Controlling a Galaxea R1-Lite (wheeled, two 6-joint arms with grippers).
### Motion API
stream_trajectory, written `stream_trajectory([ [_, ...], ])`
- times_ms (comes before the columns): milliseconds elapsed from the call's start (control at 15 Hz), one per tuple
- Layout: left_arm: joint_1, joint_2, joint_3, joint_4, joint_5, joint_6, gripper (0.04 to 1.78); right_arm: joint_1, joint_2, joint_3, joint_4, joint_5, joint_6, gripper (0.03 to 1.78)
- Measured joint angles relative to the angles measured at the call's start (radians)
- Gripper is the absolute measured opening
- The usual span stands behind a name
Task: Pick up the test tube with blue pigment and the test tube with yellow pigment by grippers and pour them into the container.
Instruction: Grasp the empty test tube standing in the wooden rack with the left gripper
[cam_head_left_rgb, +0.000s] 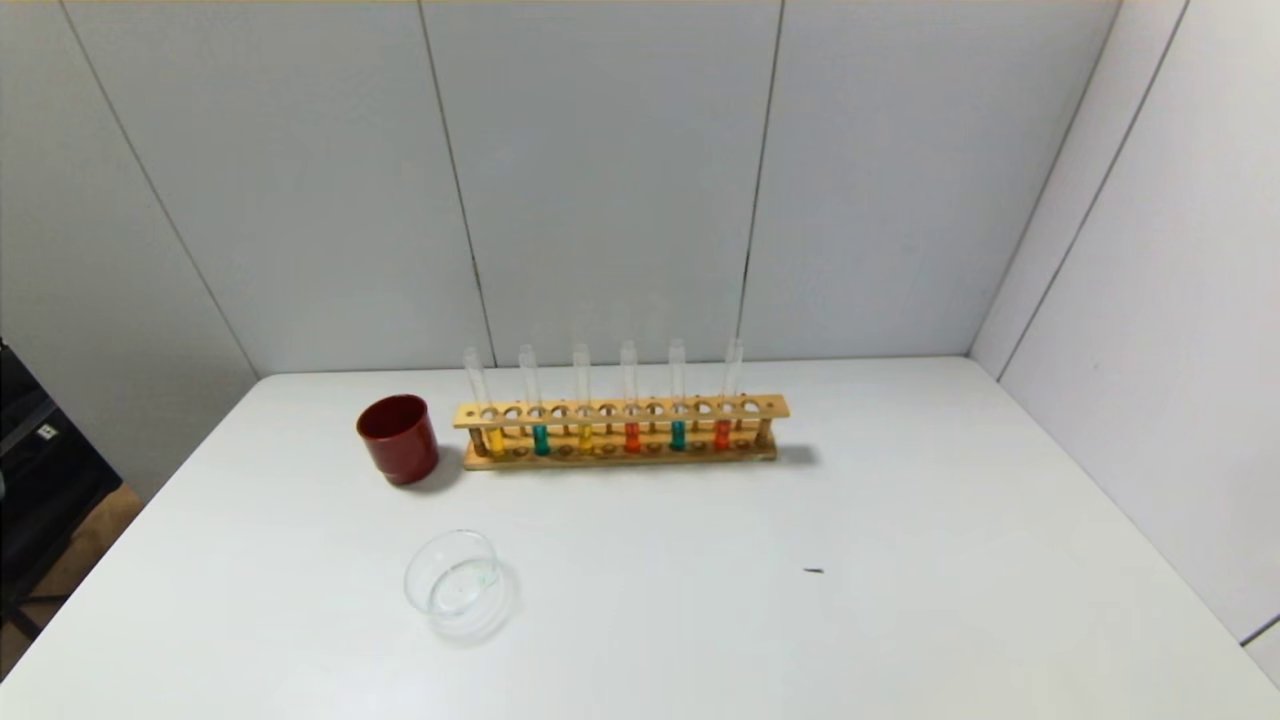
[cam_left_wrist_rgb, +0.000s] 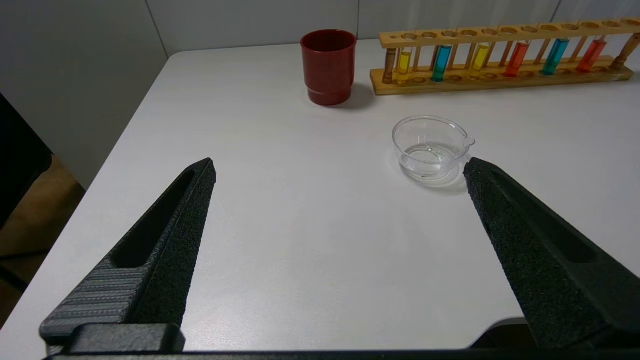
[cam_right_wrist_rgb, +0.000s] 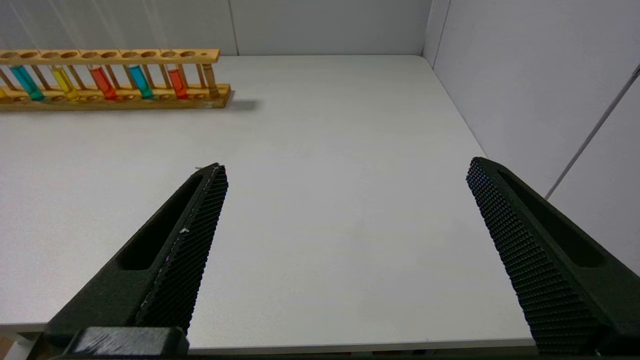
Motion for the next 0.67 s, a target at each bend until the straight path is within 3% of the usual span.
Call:
stream_trajectory([
  [667, 0.000, 0.000, -0.021, 0.006, 0.003, 0.013, 1.75, 0.000, 0.000, 0.000, 0.000, 0.000, 0.000, 1.75],
])
